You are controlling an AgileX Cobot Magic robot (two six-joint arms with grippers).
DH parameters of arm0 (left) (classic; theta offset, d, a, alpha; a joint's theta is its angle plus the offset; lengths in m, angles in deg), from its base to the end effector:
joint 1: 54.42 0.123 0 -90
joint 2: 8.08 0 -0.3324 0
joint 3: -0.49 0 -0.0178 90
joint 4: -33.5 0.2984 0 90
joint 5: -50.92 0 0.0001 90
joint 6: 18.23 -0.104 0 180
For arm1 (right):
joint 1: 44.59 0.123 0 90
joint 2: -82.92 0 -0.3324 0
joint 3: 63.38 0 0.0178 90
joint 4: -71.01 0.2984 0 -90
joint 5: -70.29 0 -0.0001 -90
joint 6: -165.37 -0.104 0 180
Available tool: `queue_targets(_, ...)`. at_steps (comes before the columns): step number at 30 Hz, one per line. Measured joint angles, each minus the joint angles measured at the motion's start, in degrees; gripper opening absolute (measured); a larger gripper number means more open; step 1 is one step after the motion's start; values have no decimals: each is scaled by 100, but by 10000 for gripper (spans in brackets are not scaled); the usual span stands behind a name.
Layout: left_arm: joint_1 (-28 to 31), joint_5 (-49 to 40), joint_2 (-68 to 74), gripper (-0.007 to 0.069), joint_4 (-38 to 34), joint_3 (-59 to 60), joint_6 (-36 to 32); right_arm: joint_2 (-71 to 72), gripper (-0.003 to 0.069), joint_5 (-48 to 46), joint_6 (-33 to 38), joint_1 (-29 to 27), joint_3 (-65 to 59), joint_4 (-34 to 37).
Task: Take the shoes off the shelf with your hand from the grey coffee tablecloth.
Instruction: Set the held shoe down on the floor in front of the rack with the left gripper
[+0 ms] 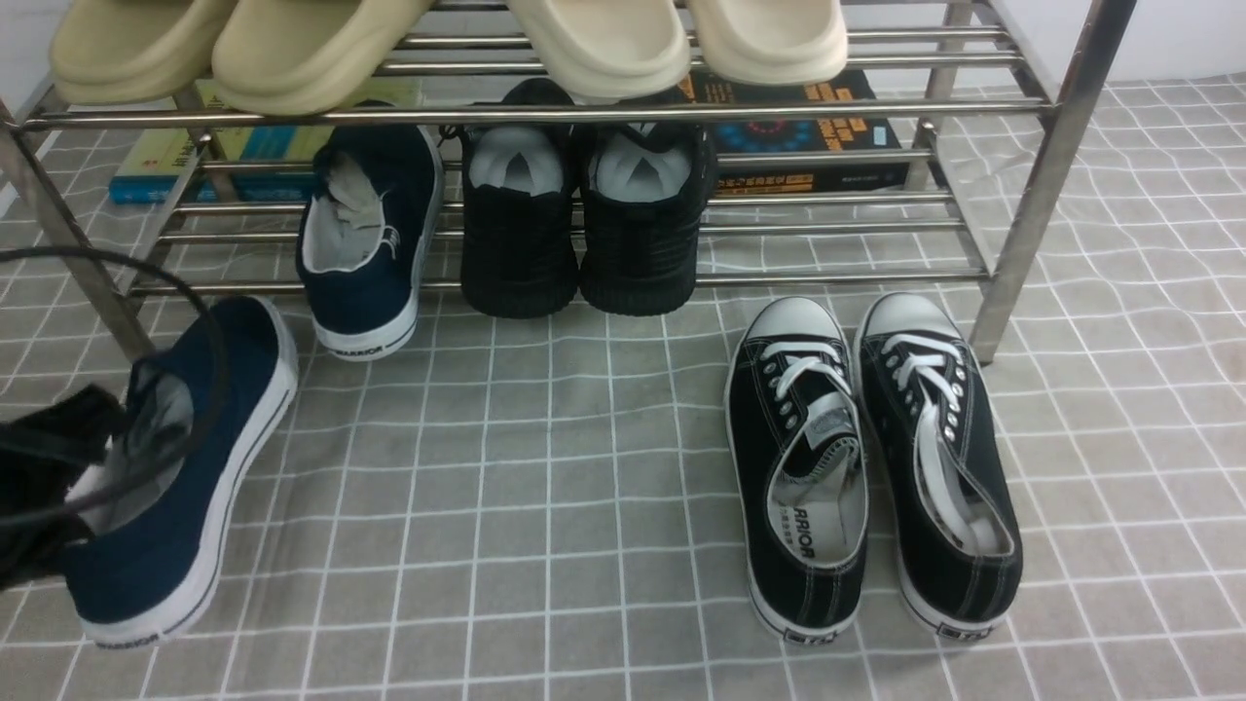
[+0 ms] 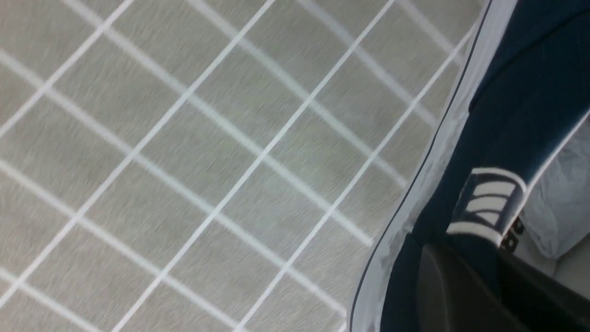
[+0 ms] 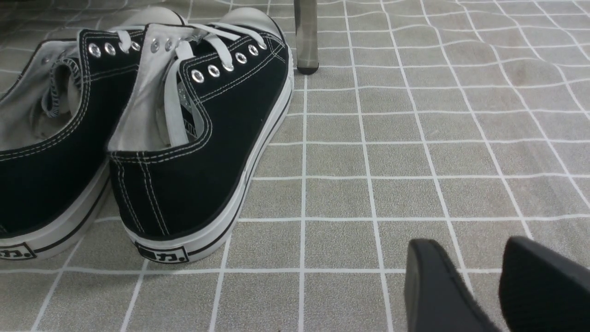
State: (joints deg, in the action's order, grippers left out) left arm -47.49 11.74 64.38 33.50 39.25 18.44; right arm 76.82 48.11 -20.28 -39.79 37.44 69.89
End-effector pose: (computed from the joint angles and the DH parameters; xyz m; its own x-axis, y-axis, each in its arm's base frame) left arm 0.2340 0.0284 0.2581 -0.6203 -0.6770 -0.3962 -0.6123 0.7336 -0.2950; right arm 0.0644 0.0046 0.1693 -0.3041 0.0552 -0.9510 -0.0524 0.9958 0.0745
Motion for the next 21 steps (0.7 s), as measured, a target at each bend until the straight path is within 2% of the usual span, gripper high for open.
queue_targets(5,0,437,13,48,176,451,70,0,237,0,0,0,0,0)
queue_targets(14,0,730,77,62,479,526,77,0,239,0,0,0,0,0)
queue_targets(19,0,773,77,132,515,526,93,0,239,0,0,0,0,0)
queue_targets(21,0,739,77,193,613,444,99,0,239,0,0,0,0,0)
